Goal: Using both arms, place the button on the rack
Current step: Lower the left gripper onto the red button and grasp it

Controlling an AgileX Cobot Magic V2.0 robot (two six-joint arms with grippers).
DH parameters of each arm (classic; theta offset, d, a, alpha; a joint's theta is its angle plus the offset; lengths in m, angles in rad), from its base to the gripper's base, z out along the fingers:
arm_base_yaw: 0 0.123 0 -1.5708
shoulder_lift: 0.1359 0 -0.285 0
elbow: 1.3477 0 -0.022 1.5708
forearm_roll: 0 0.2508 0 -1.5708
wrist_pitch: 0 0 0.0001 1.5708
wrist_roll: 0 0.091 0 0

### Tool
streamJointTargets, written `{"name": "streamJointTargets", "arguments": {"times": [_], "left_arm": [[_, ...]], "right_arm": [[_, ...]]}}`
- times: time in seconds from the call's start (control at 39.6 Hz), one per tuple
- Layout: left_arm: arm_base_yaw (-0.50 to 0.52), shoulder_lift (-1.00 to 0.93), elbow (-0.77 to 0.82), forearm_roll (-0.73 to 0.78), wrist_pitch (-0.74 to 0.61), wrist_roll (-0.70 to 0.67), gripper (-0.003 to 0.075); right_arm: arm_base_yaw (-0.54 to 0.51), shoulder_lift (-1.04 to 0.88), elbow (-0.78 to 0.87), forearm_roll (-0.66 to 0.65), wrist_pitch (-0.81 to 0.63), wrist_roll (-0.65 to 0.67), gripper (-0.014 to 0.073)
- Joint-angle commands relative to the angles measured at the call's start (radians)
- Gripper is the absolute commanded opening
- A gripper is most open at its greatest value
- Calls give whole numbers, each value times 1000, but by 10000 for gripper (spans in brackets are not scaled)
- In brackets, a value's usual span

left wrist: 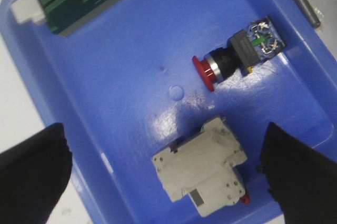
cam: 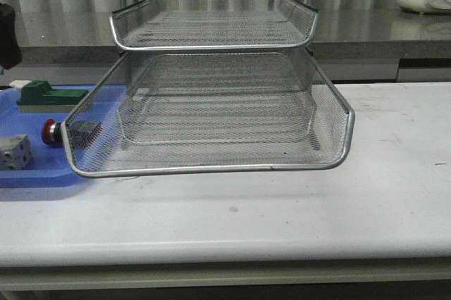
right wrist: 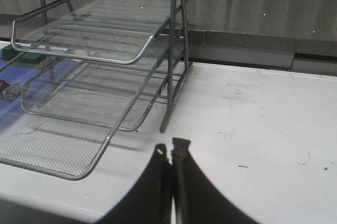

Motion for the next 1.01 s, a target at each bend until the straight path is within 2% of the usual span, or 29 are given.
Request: {"name": "streamJointTargets", "arguments": {"times": [0.0, 0.13, 0.38, 0.99], "left_arm": [[-2, 31, -98, -66, 21, 76, 681], [-6, 119, -164, -115, 72, 129, 681], [-46, 252, -250, -115, 115, 176, 681], [-106, 391, -314, -115, 79, 183, 681]], "right_arm": [[2, 11, -23, 5, -84, 1, -60], [2, 11, -23, 5, -84, 1, -60], [2, 11, -23, 5, -84, 1, -60], [2, 11, -23, 5, -84, 1, -60]]}}
